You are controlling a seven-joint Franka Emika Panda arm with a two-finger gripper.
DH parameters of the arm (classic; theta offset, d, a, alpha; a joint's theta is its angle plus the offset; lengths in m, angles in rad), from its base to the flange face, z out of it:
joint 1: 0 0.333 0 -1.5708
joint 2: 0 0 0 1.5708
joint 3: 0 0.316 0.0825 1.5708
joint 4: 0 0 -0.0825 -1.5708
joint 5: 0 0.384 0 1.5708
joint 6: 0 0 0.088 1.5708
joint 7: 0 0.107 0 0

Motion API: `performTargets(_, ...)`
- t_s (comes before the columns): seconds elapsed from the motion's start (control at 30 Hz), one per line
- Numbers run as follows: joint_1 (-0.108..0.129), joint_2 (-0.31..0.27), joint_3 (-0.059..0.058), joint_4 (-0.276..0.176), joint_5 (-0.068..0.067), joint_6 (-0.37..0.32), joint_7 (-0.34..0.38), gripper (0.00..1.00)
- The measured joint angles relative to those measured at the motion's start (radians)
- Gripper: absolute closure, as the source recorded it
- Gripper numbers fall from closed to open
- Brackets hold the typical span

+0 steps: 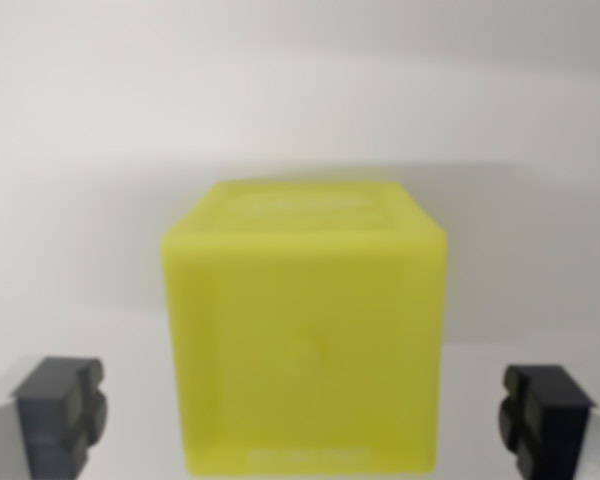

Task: Pick yellow cube

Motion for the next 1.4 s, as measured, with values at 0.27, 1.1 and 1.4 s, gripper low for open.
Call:
performTargets(0.27,0.0,0.045,0.0,0.014,0.0,0.031,0.001,0.0)
performTargets(1.1,0.0,0.04,0.0,0.013,-0.001,0.028,0.001,1.0)
performTargets(1.4,0.0,-0.01,0.0,-0.002,0.0,-0.007,0.0,1.0)
